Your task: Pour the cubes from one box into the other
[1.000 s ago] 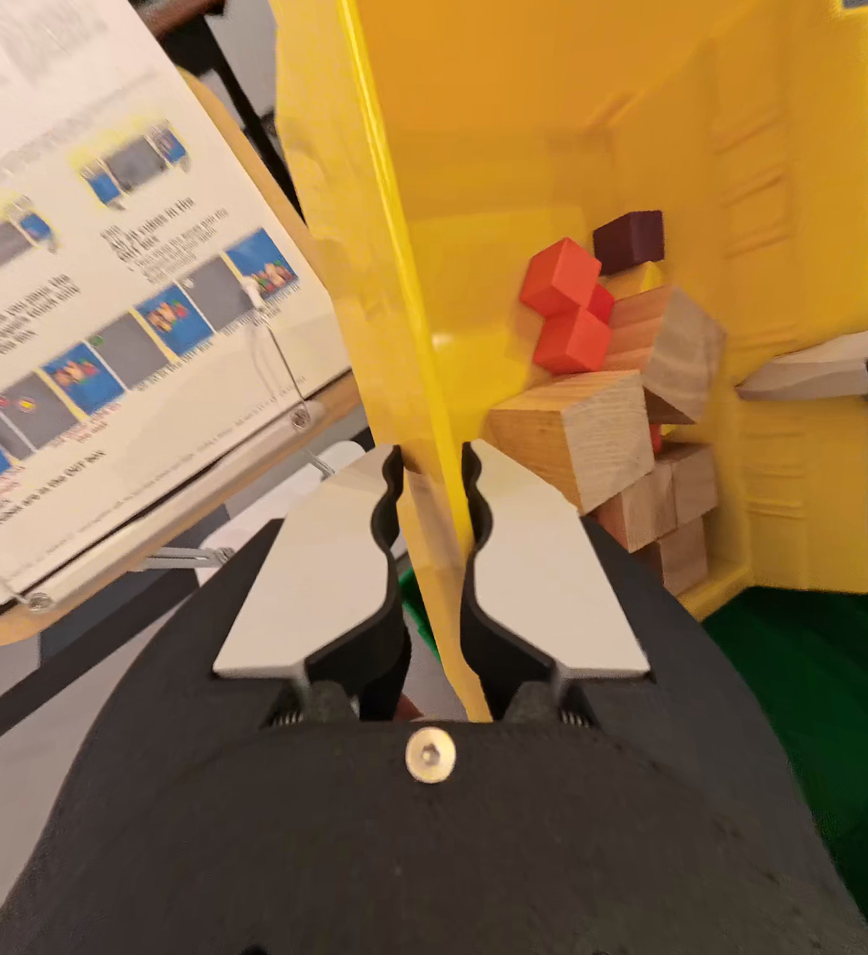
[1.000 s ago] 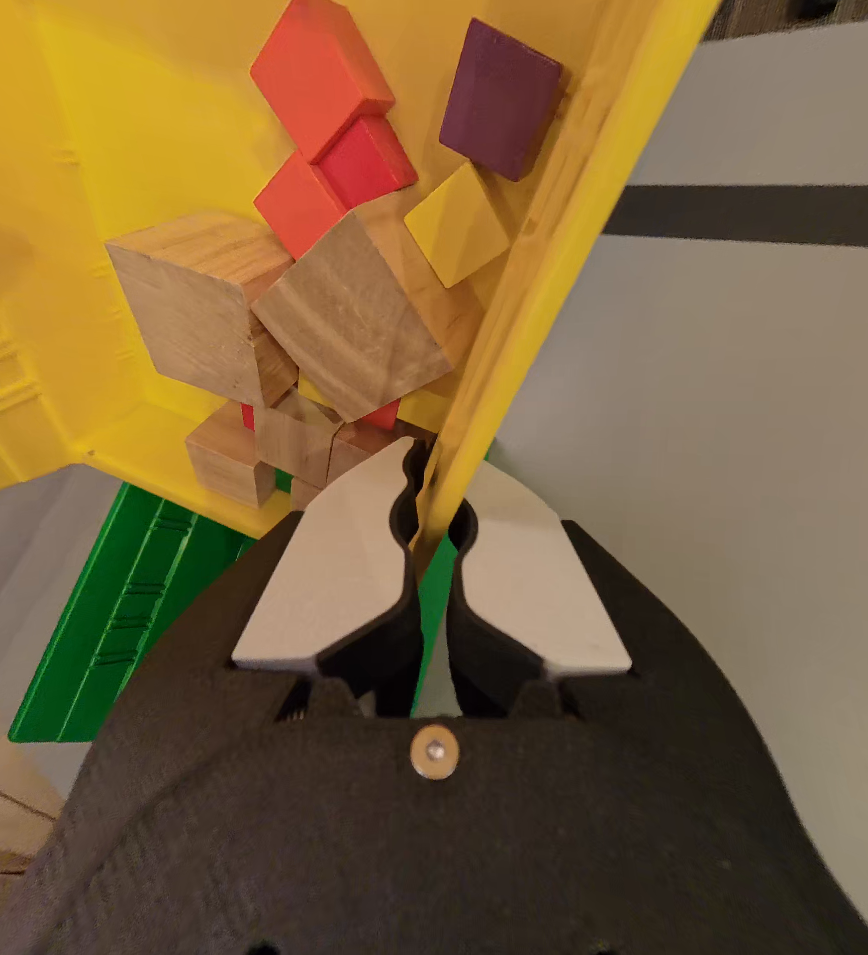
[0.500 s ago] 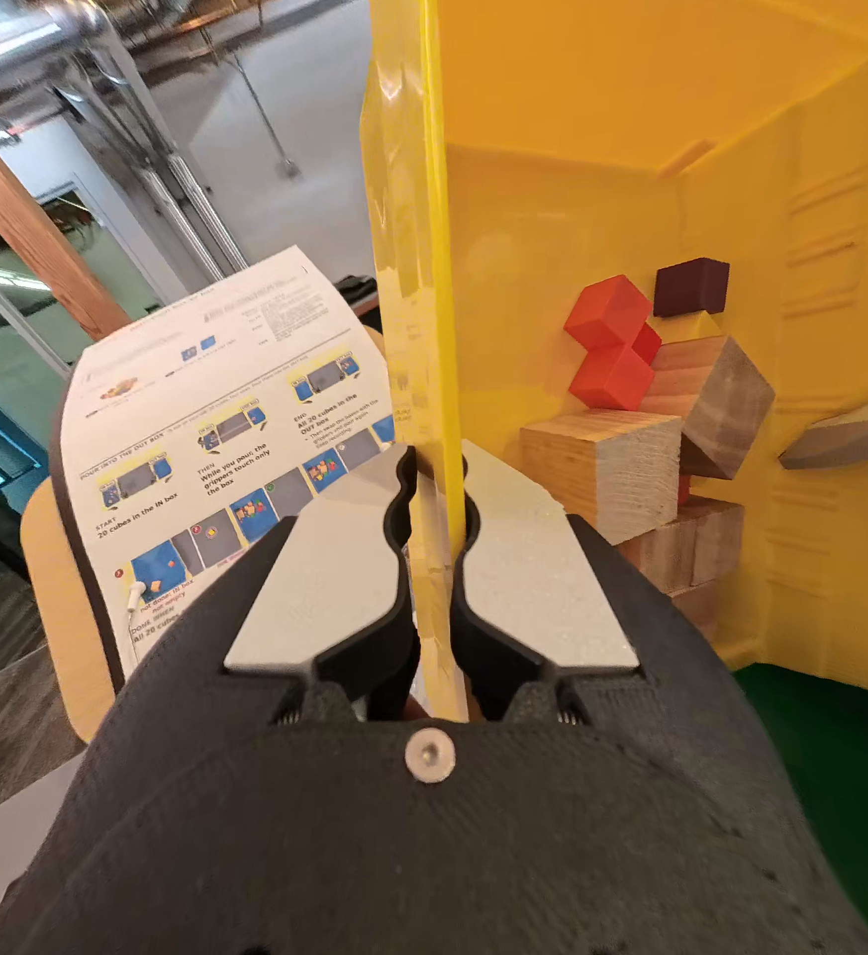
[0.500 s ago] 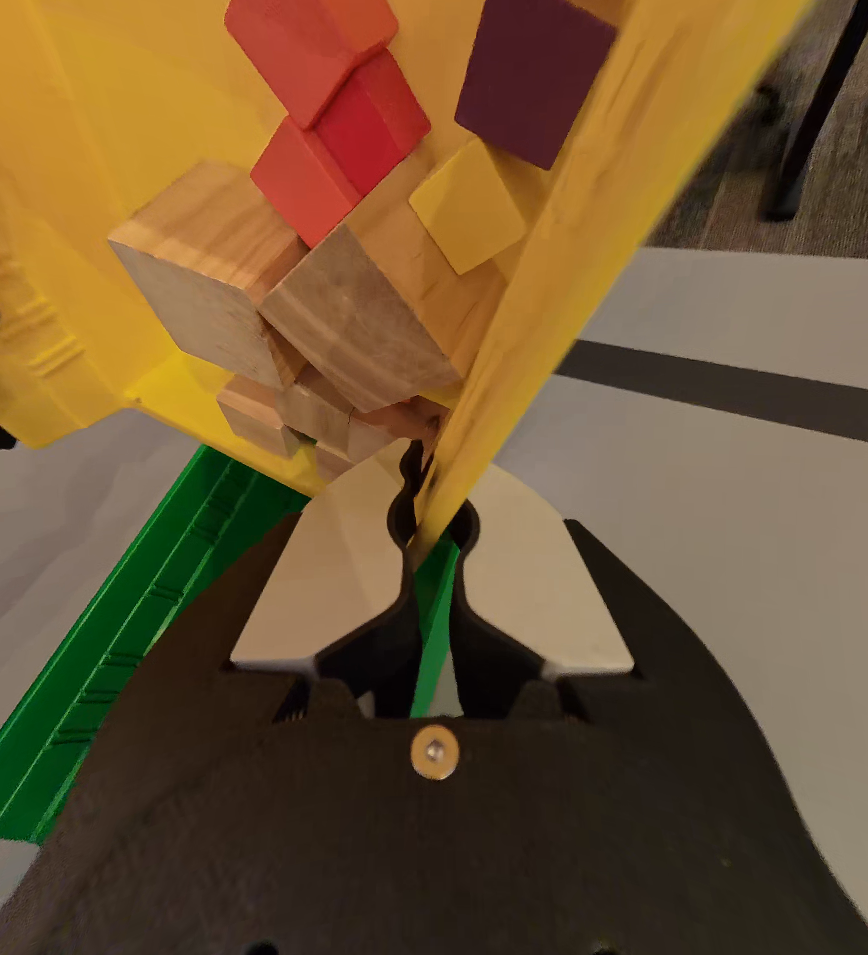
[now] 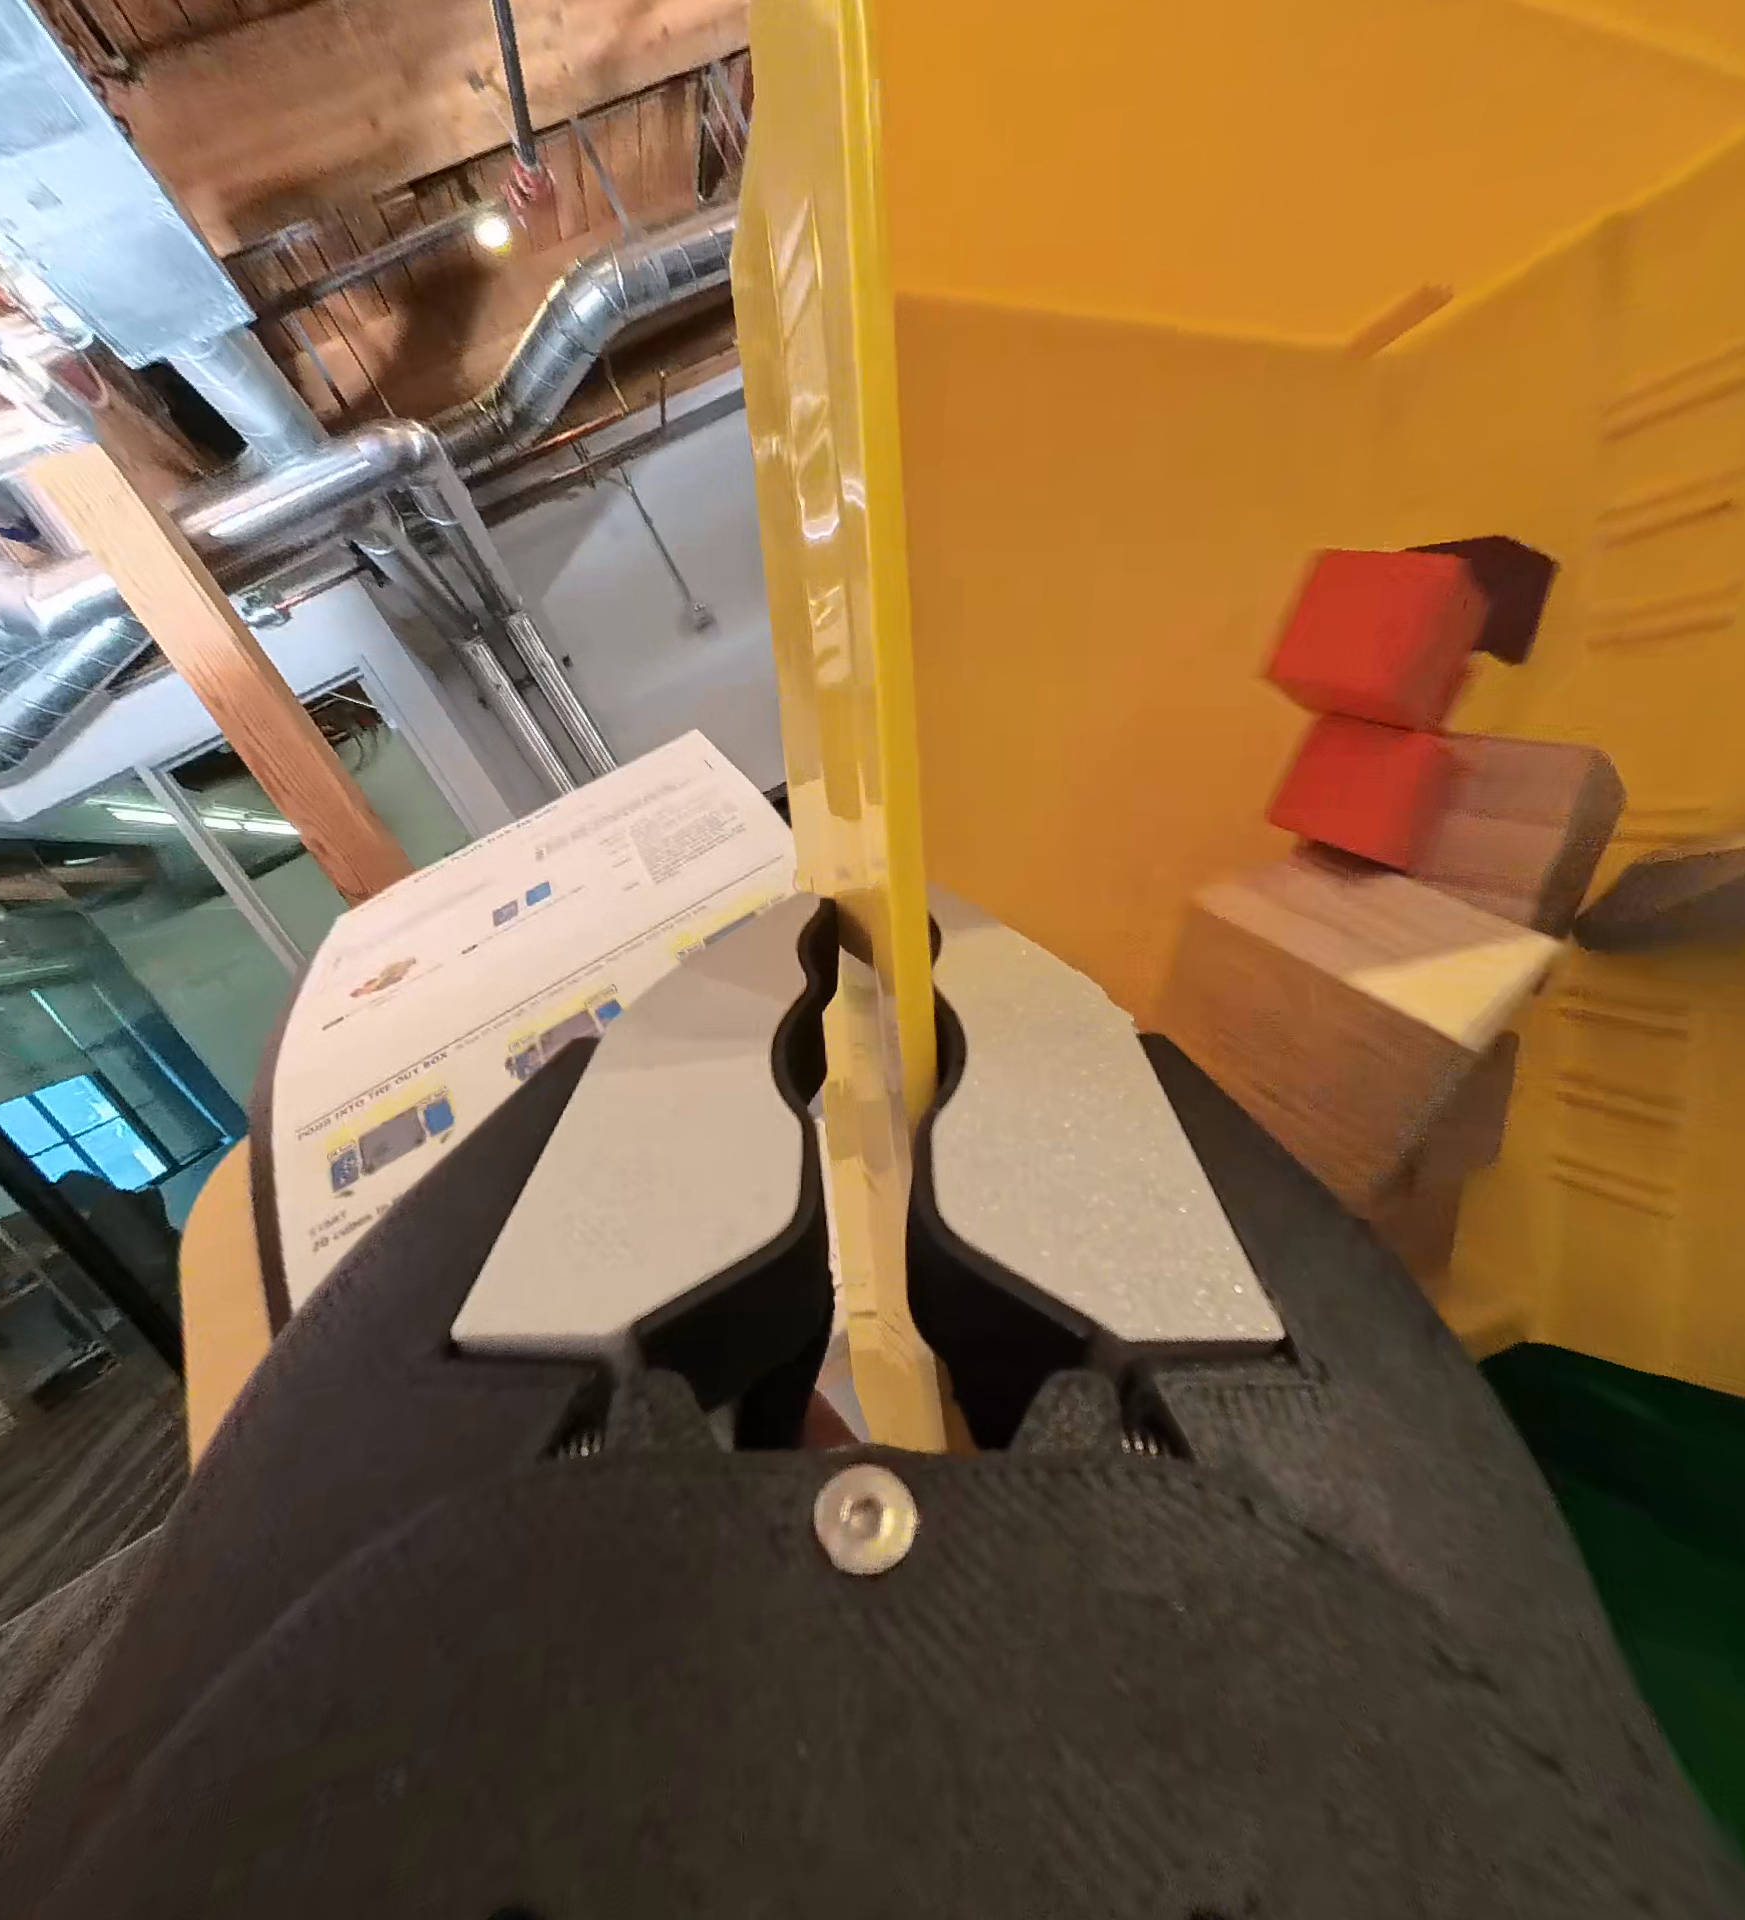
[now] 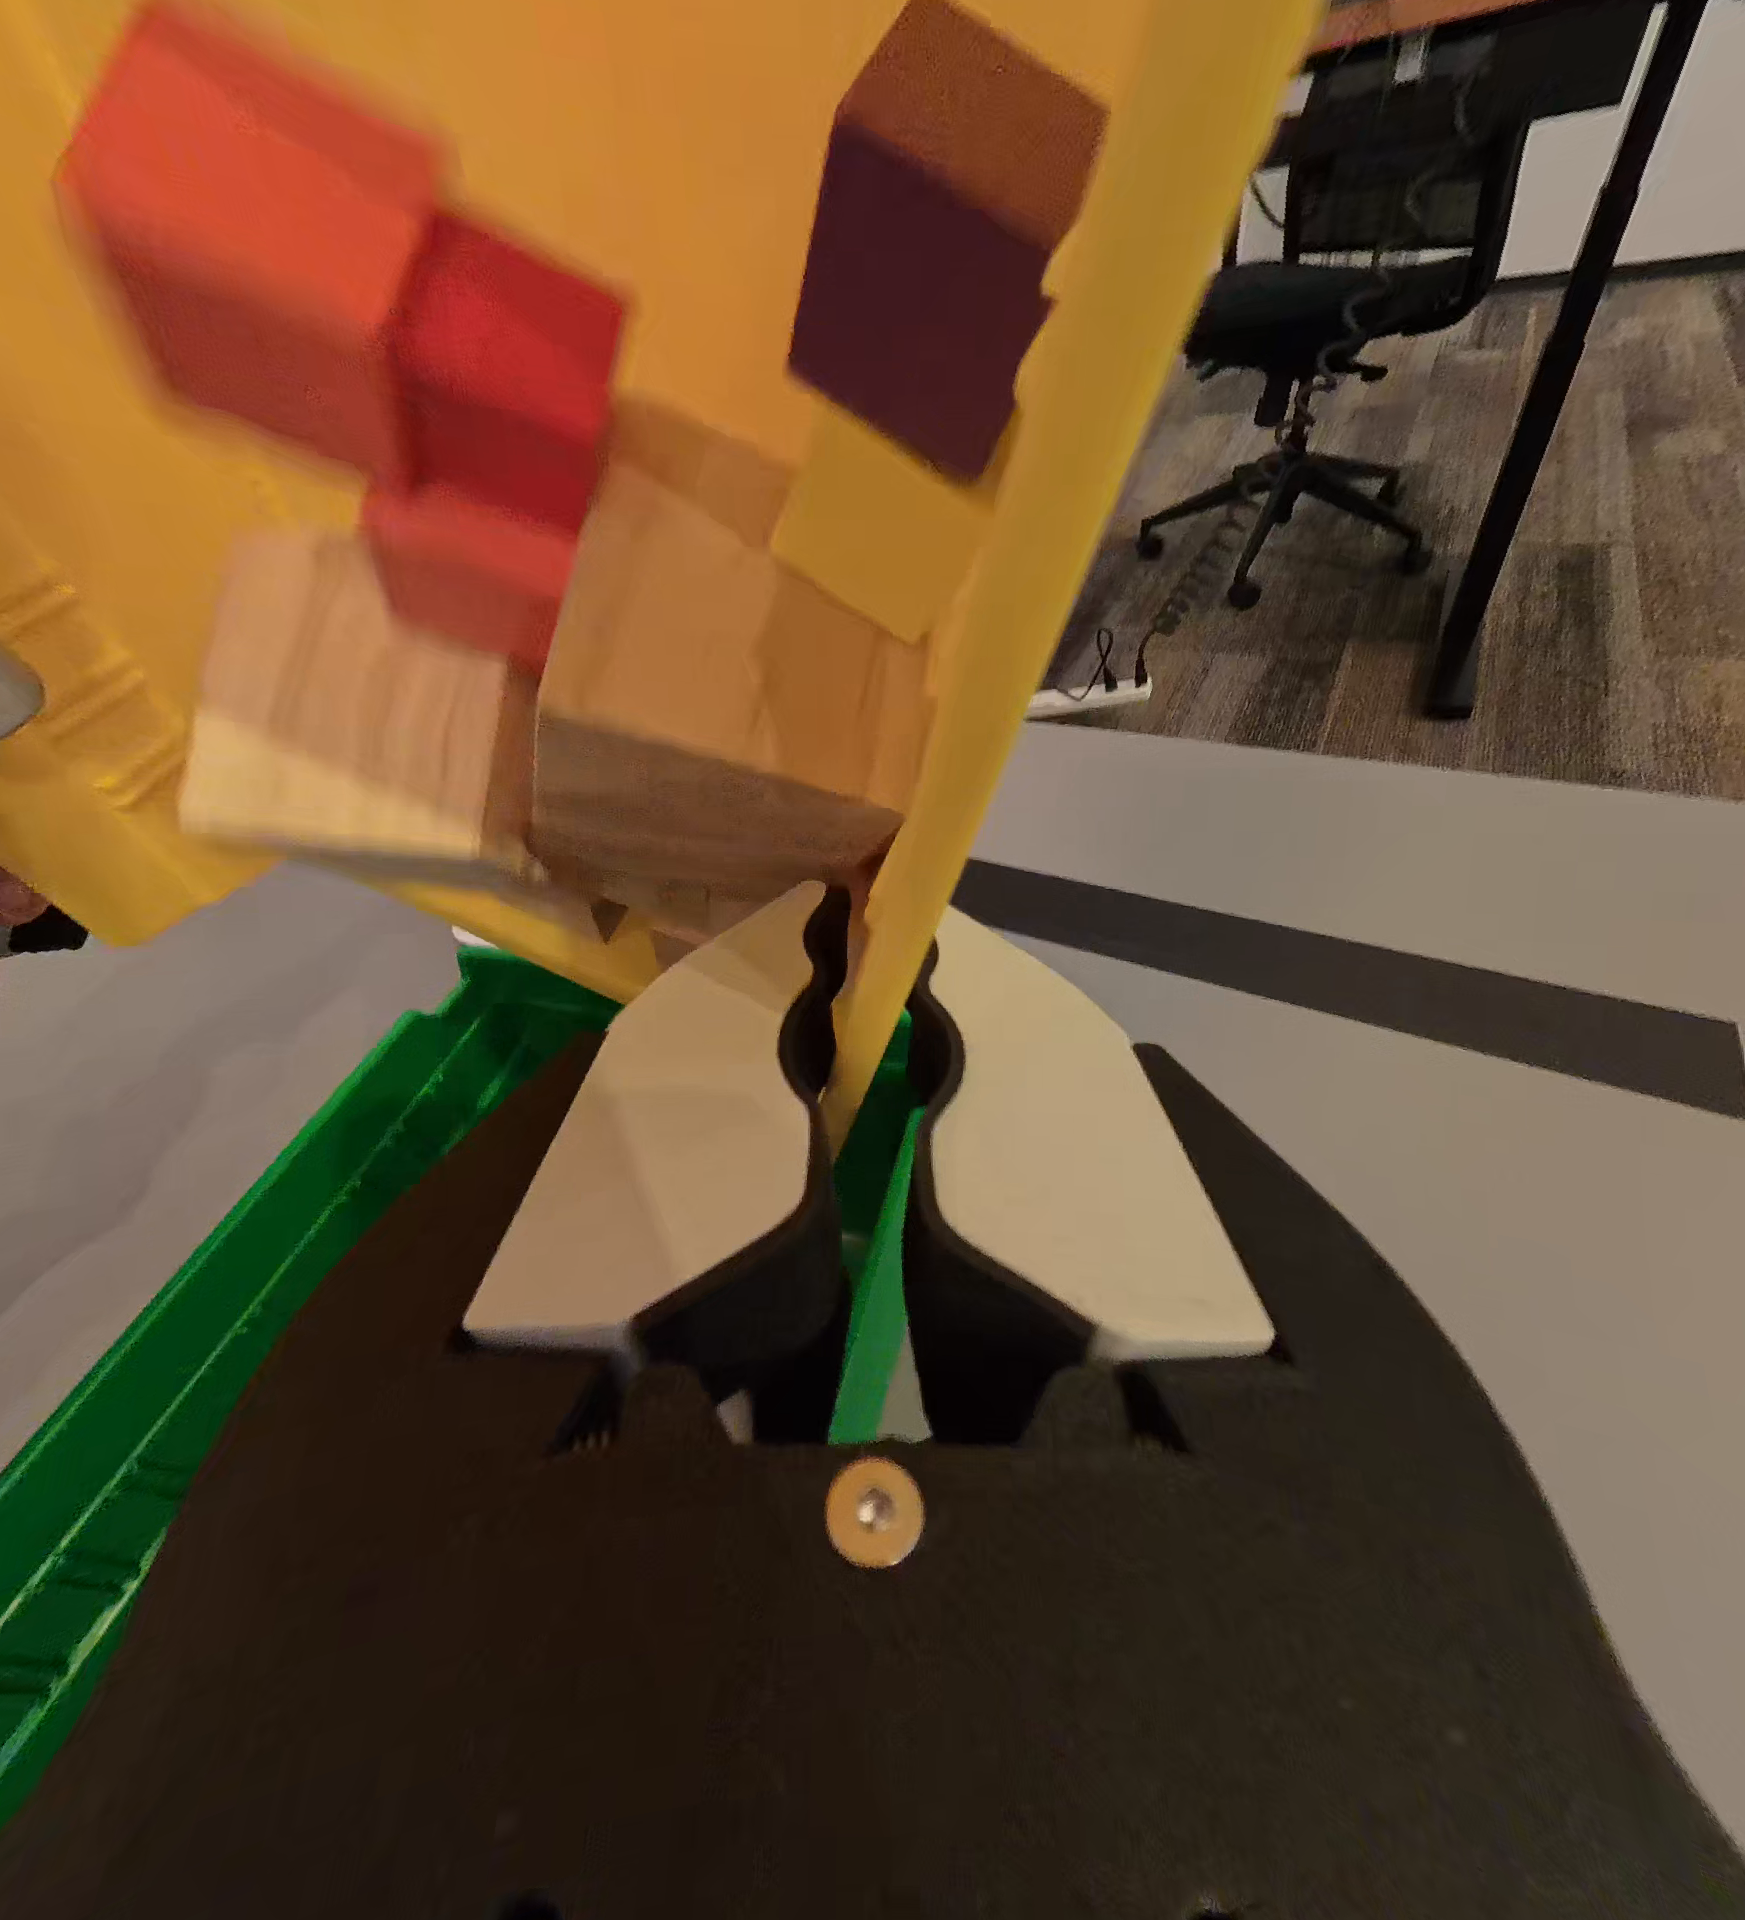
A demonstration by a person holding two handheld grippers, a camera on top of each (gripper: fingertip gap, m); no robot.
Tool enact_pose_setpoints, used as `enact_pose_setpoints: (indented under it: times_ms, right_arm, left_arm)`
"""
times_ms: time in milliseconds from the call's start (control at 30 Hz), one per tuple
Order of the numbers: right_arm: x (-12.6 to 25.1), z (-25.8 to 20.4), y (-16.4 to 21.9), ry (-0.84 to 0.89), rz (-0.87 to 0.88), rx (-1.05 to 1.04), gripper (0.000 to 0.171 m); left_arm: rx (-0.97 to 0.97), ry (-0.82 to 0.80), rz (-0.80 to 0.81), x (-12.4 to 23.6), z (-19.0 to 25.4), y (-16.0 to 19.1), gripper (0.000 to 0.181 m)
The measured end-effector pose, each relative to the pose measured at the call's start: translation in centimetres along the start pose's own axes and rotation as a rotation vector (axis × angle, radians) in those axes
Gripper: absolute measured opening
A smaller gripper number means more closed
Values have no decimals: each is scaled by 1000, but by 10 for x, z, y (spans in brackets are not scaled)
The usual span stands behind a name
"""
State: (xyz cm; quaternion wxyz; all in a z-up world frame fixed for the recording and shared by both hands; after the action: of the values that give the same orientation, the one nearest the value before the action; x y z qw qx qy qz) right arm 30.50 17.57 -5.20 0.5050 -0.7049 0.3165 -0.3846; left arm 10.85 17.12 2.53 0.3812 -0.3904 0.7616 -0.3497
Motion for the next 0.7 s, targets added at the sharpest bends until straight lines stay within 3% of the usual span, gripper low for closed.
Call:
enact_pose_setpoints:
  times_ms: [367, 700]
  right_arm:
    - [-25, 1, 7, 64, 9, 35, 2]
    - [-30, -5, 8, 51, 28, 72, 3]
  left_arm:
    - [-6, -75, -1, -9, -6, 35, 10]
    - [-11, -122, 27, -1, -10, 44, 9]
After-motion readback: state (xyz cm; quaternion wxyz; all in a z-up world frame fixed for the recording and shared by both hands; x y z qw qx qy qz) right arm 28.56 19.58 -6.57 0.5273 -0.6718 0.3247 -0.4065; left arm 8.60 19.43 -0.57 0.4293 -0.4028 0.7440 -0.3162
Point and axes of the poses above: each gripper's, where its closed fingertips meet, x back along the fingers, y out of its underside, z = x × y across the jaws, the point moved 5 cm from there along x, back along the fingers, and after that the axes turned 3 degrees about -y, right-handed, at the moved point
